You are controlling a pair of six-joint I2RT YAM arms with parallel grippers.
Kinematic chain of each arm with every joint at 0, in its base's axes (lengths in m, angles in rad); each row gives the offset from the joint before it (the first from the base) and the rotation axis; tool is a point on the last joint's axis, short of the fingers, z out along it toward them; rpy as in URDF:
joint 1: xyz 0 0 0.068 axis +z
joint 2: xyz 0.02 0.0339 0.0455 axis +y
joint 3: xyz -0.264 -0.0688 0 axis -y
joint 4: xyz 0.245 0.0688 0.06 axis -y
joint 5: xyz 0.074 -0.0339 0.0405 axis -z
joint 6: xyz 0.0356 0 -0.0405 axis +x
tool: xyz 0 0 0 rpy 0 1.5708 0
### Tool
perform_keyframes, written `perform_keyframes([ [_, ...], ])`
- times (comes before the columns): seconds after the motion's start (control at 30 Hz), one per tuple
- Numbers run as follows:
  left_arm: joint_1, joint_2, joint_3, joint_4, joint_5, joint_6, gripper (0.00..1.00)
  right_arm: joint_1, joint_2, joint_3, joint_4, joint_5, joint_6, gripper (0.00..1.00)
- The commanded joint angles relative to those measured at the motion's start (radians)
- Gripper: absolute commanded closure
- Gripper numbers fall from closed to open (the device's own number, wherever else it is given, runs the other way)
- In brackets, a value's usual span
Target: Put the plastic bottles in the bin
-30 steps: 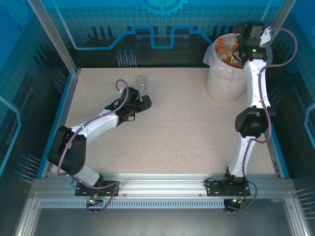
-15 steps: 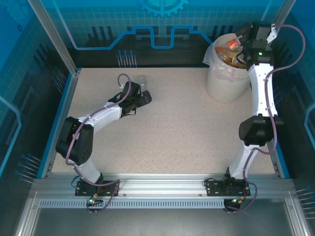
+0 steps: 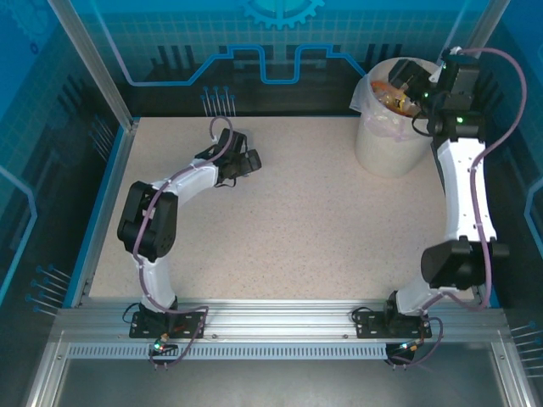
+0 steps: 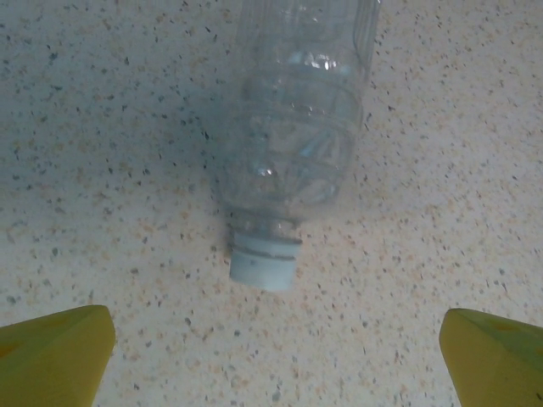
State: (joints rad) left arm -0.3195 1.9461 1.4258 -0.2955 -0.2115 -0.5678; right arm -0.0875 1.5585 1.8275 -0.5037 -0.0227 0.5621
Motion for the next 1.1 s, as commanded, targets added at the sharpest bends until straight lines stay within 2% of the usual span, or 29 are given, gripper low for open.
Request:
perform_keyframes([
  [0.0,0.017,0.067,0.095,-0.11,0.001,0.044,0.01,0.03,-0.123,-0.119,0.038,-0.155,-0.092,0.0],
  [0.1,0.022,0.112,0.145,-0.143,-0.007,0.051,0.01,0.064,-0.225,-0.294,0.123,-0.23,-0.113,0.0],
  [0.17,0.023,0.133,0.166,-0.141,-0.005,0.052,0.01,0.104,-0.278,-0.388,0.157,-0.22,-0.147,0.0],
  [0.3,0.033,0.194,0.238,-0.156,-0.004,0.064,0.01,0.194,-0.327,-0.45,0.104,-0.205,-0.217,0.0],
  [0.4,0.04,0.244,0.305,-0.183,-0.017,0.062,0.01,0.244,-0.352,-0.492,0.083,-0.17,-0.203,0.0],
  [0.6,0.046,0.371,0.474,-0.251,0.029,0.112,0.01,0.266,-0.388,-0.575,0.107,-0.136,-0.141,0.0],
  [0.7,0.049,0.436,0.565,-0.316,0.016,0.121,0.01,0.267,-0.387,-0.589,0.093,-0.131,-0.128,0.0],
  [0.83,0.063,0.492,0.618,-0.343,0.043,0.118,0.02,0.27,-0.391,-0.594,0.057,-0.124,-0.128,0.0],
  [0.93,0.065,0.511,0.634,-0.342,0.064,0.134,0.07,0.27,-0.401,-0.596,0.035,-0.112,-0.119,0.0],
  [1.07,0.065,0.505,0.609,-0.309,0.107,0.148,0.17,0.268,-0.41,-0.605,0.018,-0.061,-0.109,0.0],
])
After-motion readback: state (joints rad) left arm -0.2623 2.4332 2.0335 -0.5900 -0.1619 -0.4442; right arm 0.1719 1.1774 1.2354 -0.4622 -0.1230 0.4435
